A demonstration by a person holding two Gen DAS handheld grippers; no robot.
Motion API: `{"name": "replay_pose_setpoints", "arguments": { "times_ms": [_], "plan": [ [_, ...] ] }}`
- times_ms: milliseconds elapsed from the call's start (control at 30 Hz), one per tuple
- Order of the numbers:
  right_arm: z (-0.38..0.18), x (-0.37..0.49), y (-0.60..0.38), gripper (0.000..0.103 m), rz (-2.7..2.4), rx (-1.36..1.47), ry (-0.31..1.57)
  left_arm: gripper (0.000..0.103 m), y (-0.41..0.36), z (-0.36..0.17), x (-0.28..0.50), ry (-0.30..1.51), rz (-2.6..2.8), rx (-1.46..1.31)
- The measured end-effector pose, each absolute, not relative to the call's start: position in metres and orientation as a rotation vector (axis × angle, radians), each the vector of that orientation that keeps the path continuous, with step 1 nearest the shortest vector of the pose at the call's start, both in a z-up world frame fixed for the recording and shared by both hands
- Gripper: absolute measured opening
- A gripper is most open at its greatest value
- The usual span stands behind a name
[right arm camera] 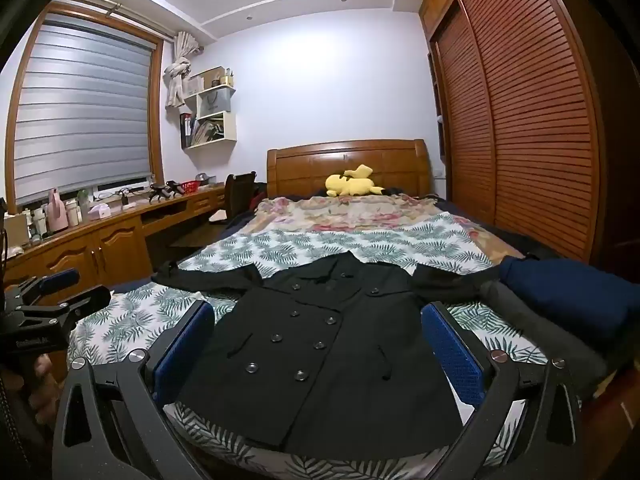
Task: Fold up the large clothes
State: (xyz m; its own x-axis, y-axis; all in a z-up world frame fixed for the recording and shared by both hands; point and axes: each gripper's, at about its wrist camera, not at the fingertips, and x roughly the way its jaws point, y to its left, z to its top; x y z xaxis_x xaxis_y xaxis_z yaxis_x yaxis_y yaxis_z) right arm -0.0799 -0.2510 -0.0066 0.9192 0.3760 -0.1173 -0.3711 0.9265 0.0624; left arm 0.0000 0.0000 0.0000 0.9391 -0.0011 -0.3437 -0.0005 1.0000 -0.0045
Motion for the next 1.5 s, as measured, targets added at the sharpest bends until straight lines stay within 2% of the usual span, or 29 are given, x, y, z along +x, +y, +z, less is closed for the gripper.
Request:
{"name": "replay_pose_setpoints", "arguments": {
  "times_ms": [1500],
  "plan": [
    [-0.005,-0.08,-0.25,0.103,0.375,0.059,0.118,0.103,-0.004,0.002,-0.004,0.346,-0.003,0.004]
  ]
}}
